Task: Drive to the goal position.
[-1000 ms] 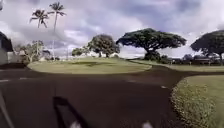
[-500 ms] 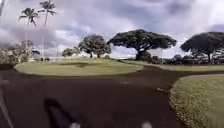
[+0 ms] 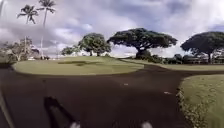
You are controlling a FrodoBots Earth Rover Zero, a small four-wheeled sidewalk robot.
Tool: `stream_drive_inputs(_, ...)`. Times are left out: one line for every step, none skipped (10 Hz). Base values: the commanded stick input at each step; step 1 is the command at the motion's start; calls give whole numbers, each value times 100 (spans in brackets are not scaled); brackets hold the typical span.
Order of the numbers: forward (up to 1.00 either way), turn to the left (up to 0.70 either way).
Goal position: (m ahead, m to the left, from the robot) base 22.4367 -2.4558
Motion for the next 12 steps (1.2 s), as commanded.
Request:
stream_drive_inputs(70, -1)
stream_drive_inputs(70, 0)
stream_drive_inputs(70, 0)
stream_drive_inputs(70, 0)
stream_drive_inputs(70, 0)
stream_drive_inputs(70, -26)
stream_drive_inputs(70, -27)
stream_drive_inputs(70, -27)
stream_drive_inputs(70, -27)
stream_drive_inputs(70, -26)
stream_drive_inputs(70, -1)
stream_drive_inputs(70, 0)
